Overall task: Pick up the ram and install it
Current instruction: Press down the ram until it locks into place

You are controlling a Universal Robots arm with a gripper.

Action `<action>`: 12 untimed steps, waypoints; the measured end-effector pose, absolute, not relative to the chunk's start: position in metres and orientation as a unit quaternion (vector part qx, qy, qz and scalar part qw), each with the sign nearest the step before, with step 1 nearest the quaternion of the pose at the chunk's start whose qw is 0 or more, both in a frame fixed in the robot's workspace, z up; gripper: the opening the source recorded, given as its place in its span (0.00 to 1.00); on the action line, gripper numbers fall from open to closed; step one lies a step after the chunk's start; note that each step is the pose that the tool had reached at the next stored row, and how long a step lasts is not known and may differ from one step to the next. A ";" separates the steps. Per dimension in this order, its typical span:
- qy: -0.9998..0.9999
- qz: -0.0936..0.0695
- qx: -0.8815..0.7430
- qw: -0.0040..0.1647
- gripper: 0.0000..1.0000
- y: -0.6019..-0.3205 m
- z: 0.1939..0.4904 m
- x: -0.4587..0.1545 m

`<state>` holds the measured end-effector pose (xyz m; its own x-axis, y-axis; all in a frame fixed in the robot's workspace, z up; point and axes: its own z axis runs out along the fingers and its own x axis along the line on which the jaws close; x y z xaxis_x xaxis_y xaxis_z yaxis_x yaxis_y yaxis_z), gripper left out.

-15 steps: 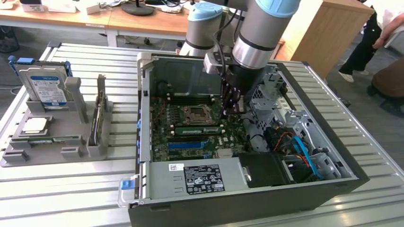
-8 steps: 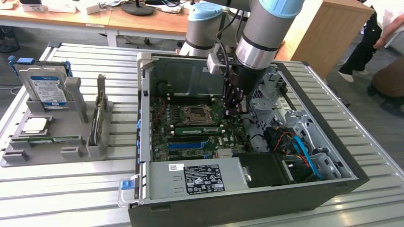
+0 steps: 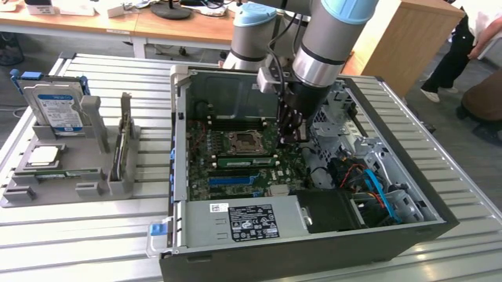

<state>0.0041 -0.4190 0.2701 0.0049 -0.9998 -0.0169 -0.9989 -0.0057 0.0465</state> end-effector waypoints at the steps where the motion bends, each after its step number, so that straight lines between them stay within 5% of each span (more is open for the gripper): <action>1: -0.705 -0.022 0.709 0.010 0.11 -0.419 0.269 0.004; 12: -0.705 -0.022 0.709 0.010 0.11 -0.419 0.256 0.004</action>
<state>0.0041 -0.4190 0.2565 0.0050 -0.9998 -0.0170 -0.9989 -0.0058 0.0464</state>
